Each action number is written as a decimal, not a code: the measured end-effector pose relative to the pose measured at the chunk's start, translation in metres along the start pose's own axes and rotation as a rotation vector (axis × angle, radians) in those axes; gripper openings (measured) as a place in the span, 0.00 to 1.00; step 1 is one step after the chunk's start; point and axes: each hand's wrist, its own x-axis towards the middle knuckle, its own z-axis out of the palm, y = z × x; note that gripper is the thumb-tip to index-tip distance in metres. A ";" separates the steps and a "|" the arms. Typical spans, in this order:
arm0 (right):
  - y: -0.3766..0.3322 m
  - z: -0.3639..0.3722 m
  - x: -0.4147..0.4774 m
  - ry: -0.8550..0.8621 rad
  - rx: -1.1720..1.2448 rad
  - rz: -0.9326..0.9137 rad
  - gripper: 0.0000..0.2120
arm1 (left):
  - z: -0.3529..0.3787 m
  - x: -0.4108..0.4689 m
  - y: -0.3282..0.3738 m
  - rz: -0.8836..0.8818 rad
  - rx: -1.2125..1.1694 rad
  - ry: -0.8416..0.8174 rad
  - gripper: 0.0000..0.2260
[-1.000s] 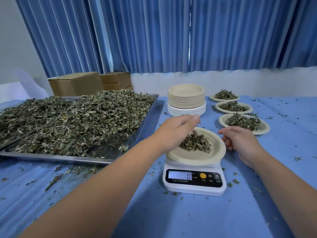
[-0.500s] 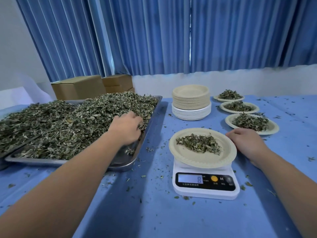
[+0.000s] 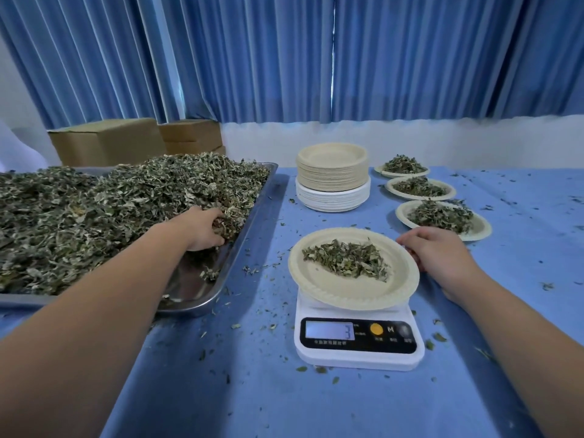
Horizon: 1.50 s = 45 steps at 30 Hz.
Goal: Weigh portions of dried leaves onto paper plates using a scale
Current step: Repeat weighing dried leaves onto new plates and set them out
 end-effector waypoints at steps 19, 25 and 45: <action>0.003 -0.003 -0.002 -0.039 0.034 -0.030 0.10 | -0.019 -0.073 -0.016 0.169 -0.226 0.274 0.13; 0.001 -0.003 -0.005 -0.048 0.030 -0.033 0.09 | -0.018 -0.085 -0.024 0.135 -0.281 0.267 0.09; 0.001 -0.001 -0.004 -0.066 0.014 -0.043 0.10 | -0.047 -0.101 0.019 0.174 -0.599 0.585 0.15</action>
